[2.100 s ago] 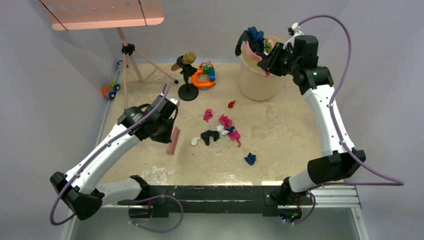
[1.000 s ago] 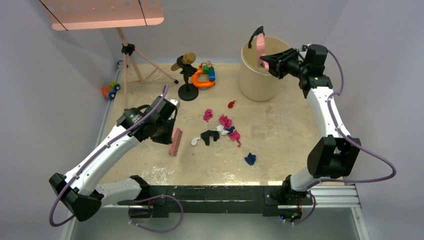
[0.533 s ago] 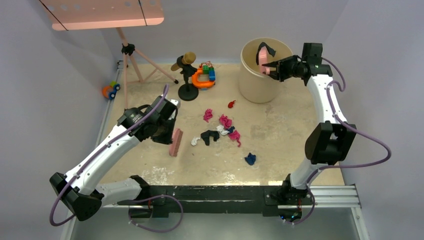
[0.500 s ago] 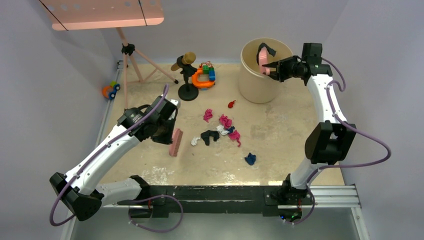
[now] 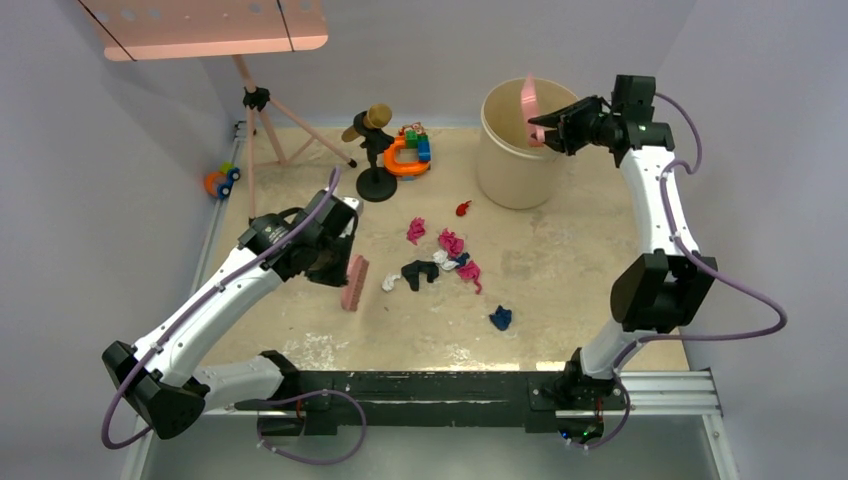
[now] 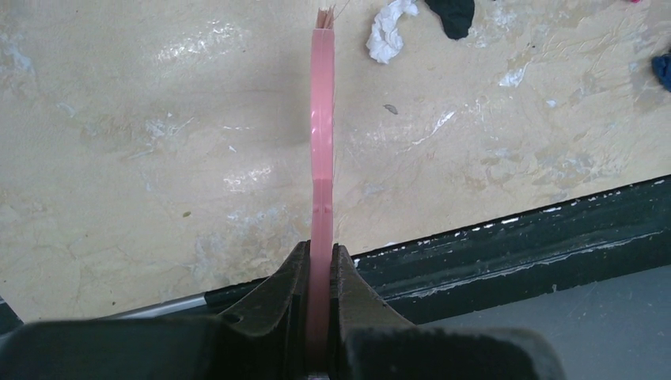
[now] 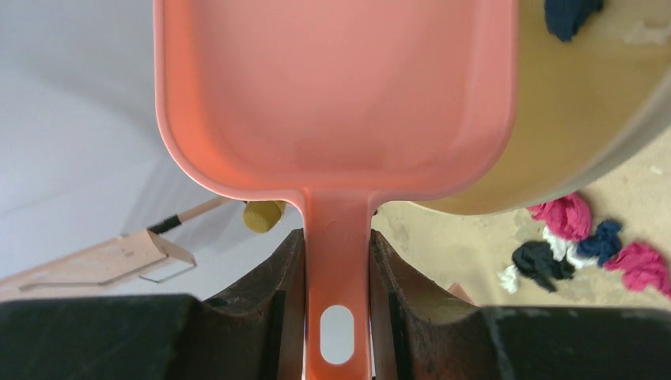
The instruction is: Sweep away the paper scraps from the table
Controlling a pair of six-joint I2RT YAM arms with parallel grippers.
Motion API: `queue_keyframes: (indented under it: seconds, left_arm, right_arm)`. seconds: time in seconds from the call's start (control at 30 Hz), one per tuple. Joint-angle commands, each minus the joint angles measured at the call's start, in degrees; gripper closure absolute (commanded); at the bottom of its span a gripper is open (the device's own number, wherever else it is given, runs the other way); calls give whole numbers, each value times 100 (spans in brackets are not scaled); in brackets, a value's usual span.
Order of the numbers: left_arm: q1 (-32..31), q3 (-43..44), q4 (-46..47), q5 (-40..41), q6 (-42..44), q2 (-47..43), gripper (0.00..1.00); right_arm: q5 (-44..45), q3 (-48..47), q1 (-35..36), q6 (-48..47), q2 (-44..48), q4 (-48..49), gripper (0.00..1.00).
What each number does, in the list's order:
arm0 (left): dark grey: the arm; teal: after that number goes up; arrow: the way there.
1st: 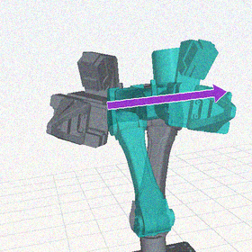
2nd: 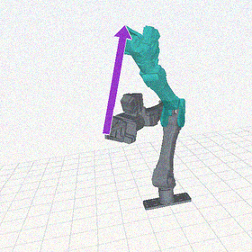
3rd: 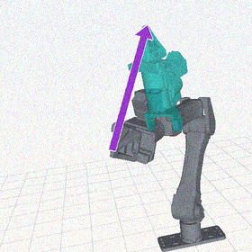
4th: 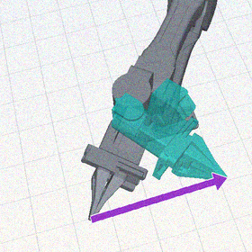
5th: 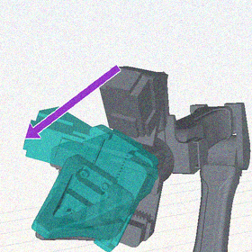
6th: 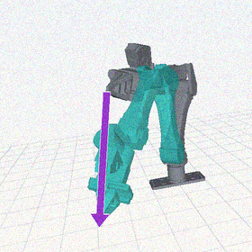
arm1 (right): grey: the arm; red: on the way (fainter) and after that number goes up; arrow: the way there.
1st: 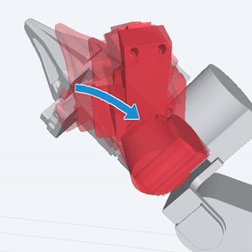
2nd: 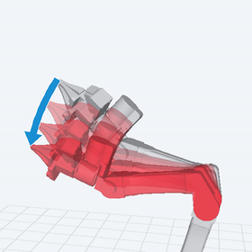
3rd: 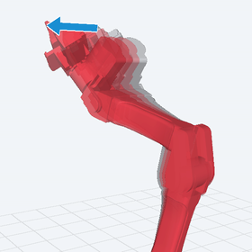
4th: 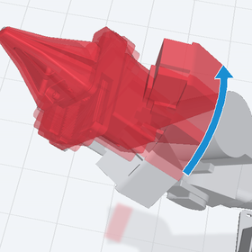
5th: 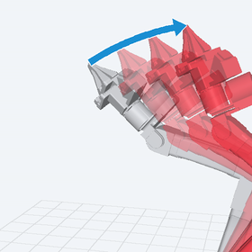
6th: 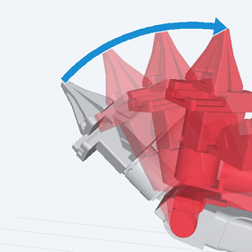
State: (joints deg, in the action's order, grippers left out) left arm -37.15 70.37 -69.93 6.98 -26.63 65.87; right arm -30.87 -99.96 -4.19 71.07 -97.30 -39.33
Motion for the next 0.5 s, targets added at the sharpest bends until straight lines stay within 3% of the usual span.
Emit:
queue_keyframes:
  seconds: [0.0, 0.2, 0.33, 0.47]
  left_arm:
    - [4, 152, 409, -164, -88, -21, 100]
    - [6, 305, 948, -889, -188, 6, 100]
    - [6, 376, 1608, -1546, -527, 87, 100]
    - [1, 566, 2289, -1852, -1043, 458, 100]
  right_arm:
    - [16, -442, -12, -1342, 610, 452, 100]
    - [-10, 23, 179, -3064, 1495, 589, 100]
    - [-222, 782, 370, -4038, 2180, 660, 100]
    - [-142, 1883, 678, -4403, 3129, 950, 100]
